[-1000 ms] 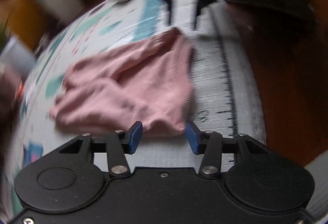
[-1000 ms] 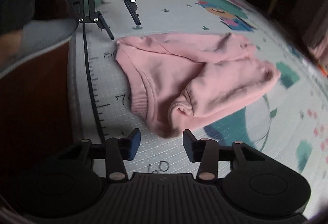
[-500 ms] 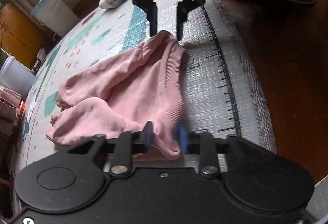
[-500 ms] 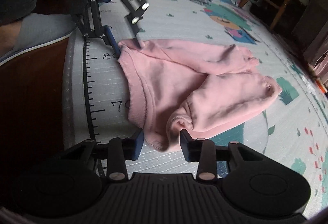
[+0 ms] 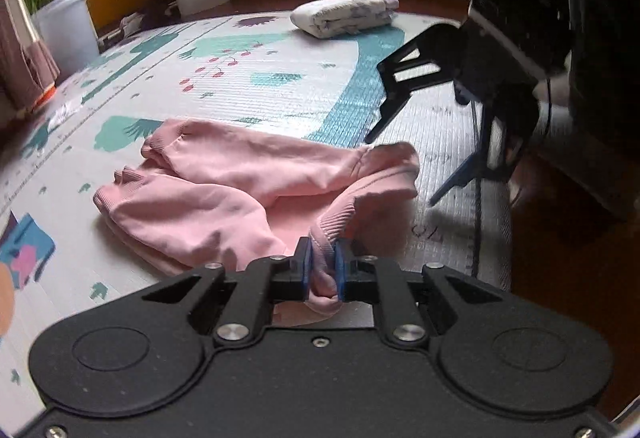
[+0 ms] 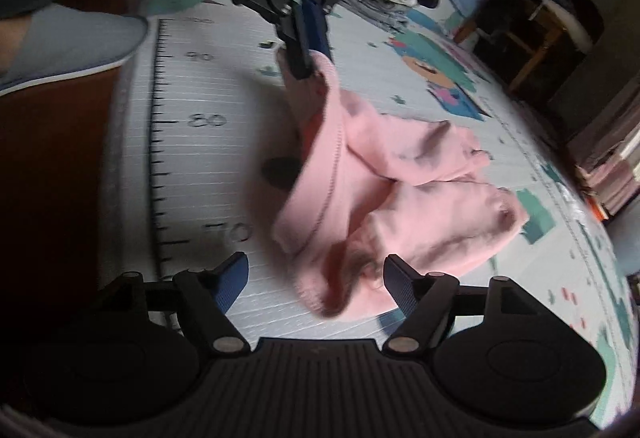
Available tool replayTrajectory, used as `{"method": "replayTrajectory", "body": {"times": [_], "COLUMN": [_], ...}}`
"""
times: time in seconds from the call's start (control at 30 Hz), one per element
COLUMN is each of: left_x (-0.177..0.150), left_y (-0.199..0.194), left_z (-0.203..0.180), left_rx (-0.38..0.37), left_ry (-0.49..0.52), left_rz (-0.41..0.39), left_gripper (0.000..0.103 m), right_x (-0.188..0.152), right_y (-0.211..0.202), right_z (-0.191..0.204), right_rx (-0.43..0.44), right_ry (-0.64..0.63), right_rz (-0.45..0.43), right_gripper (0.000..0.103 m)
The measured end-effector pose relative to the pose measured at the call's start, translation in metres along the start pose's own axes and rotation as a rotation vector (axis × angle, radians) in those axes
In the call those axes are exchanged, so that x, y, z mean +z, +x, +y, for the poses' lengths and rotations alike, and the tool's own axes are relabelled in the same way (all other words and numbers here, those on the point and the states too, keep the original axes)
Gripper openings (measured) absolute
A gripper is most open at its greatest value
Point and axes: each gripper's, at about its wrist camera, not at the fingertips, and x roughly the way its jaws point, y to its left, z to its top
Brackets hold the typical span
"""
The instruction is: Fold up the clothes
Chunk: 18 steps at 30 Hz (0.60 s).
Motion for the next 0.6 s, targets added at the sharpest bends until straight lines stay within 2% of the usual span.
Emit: {"method": "replayTrajectory", "body": {"times": [0.07, 0.2, 0.3, 0.37, 0.4, 0.43, 0.47, 0.5, 0.6], "left_x": [0.001, 0.003, -0.002, -0.007, -0.01, -0.013, -0.017, -0.022, -0.035], "left_y": [-0.001, -0.001, 0.002, 0.003, 0.002, 0.002, 0.001, 0.001, 0.003], "left_z": [-0.003, -0.008, -0.023, -0.033, -0.038, -0.042, -0.046, -0.051, -0.065], "left_rx": [-0.013, -0.028, -0.005, 0.028, 0.05, 0.071, 0.096, 0.112, 0.139], "left_ry": [0.006, 0.037, 0.137, 0.192, 0.225, 0.247, 0.27, 0.292, 0.352], "left_rz": [-0.003, -0.009, 0.011, 0.015, 0.012, 0.006, -0.002, -0.004, 0.005], "left_gripper": [0.012, 0.011, 0.012, 0.018, 0.029, 0.052, 0.06, 0.065, 0.066], "right_x": [0.001, -0.001, -0.003, -0.002, -0.002, -0.001, -0.001, -0.002, -0.007], "right_y": [0.006, 0.012, 0.008, 0.003, 0.0, -0.002, -0.002, -0.002, -0.001], "right_z": [0.0, -0.012, -0.021, -0.03, -0.035, -0.039, -0.043, -0.048, -0.06], "right_rx": [-0.03, -0.009, 0.011, 0.029, 0.046, 0.058, 0.07, 0.088, 0.116], "right_ry": [-0.031, -0.014, 0.022, 0.078, 0.112, 0.138, 0.158, 0.188, 0.275], "right_rz": [0.007, 0.018, -0.007, -0.033, -0.043, -0.049, -0.049, -0.051, -0.047], "right_gripper": [0.071, 0.036, 0.025, 0.024, 0.024, 0.024, 0.024, 0.023, 0.023]}}
